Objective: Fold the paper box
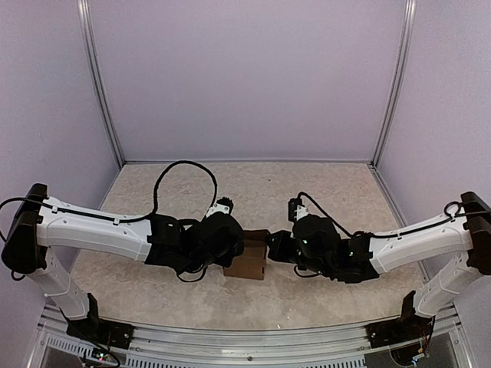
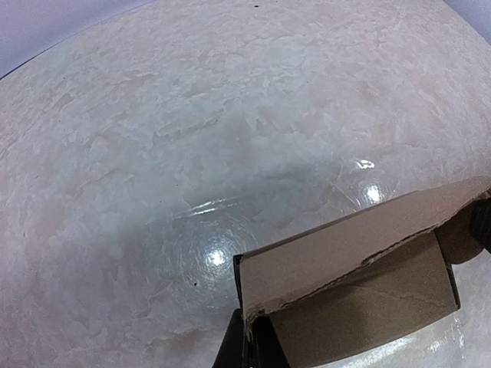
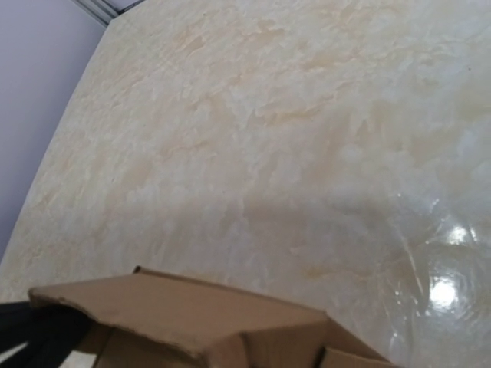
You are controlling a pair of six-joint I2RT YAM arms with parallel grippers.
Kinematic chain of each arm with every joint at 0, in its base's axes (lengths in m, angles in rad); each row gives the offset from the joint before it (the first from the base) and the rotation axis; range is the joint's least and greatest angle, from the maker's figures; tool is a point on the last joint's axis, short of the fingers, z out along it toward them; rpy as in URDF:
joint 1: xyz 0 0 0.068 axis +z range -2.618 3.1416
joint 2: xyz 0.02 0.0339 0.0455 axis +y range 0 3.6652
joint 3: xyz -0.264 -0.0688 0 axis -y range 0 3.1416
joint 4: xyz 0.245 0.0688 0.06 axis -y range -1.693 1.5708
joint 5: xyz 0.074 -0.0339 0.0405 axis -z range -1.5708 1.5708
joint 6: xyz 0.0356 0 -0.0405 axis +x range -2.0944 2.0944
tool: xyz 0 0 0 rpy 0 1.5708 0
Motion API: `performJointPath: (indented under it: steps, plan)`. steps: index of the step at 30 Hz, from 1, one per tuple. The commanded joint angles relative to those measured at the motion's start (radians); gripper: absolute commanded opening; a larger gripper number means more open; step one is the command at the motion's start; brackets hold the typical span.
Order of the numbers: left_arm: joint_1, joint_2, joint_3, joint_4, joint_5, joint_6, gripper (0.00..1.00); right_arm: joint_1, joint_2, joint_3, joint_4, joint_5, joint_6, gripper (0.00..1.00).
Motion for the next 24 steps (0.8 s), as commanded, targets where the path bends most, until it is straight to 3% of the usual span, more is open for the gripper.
performJointPath:
  steps: [1, 16, 24]
  plan:
    - [-0.018, 0.043, -0.008, -0.052, 0.094, -0.016, 0.00, 0.046, 0.041, -0.036, -0.092, 0.015, -0.027, 0.00]
    - [-0.023, 0.036, -0.013, -0.045, 0.111, -0.060, 0.00, 0.116, 0.158, -0.005, -0.147, 0.155, -0.005, 0.00]
    - [-0.031, 0.053, -0.018, -0.049, 0.099, -0.095, 0.00, 0.117, 0.079, -0.017, -0.163, 0.177, -0.045, 0.29]
